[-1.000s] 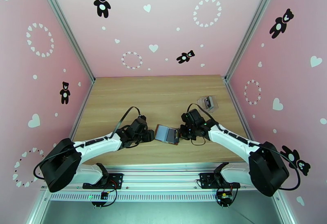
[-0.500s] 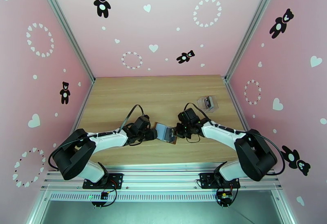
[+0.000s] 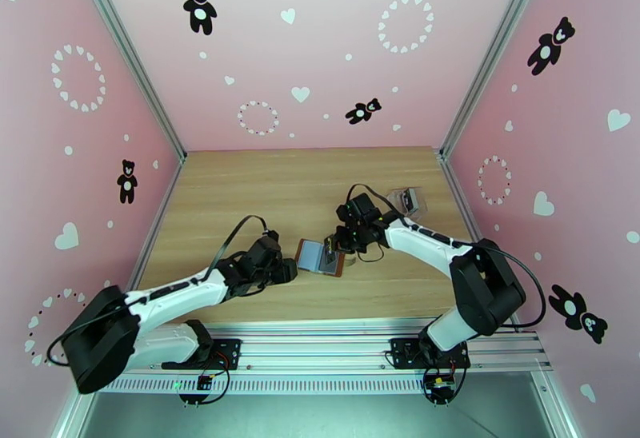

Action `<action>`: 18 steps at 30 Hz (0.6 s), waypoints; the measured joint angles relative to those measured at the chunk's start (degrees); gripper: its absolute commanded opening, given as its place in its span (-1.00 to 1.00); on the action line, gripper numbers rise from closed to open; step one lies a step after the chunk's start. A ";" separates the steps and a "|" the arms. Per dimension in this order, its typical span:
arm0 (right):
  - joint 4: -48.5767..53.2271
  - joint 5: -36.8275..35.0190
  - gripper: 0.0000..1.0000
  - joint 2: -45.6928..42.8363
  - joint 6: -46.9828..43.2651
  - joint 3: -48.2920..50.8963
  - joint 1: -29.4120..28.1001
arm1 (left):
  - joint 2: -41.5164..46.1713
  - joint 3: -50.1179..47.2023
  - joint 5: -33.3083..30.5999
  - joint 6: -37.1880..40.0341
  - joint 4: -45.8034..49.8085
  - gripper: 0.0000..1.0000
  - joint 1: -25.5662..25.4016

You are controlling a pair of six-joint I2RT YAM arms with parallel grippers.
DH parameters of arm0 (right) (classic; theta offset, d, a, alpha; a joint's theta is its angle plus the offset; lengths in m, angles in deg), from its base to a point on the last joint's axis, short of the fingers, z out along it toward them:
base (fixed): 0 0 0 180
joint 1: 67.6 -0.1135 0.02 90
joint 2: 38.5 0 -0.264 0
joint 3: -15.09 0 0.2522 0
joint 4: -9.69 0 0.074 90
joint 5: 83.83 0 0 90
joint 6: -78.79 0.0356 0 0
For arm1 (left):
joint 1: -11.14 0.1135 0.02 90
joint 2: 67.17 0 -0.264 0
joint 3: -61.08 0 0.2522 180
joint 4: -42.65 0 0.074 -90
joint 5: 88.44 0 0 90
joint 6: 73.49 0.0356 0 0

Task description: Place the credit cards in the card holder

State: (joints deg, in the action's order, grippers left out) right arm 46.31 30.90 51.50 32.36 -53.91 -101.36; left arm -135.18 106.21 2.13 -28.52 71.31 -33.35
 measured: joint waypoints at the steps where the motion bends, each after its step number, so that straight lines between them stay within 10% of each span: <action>1: -0.61 -0.09 -1.00 -0.11 0.90 0.09 -0.85 | 0.31 0.57 0.28 0.37 0.07 0.16 0.39; 18: -10.71 -6.95 -1.00 -0.28 14.53 7.39 -5.88 | -23.67 12.33 6.03 4.55 -4.31 -0.14 4.72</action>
State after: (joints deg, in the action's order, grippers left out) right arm 35.60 23.95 51.22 46.90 -46.52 -107.24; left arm -158.85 118.54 8.17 -23.98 67.00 -28.63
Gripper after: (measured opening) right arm 0.058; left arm 0.436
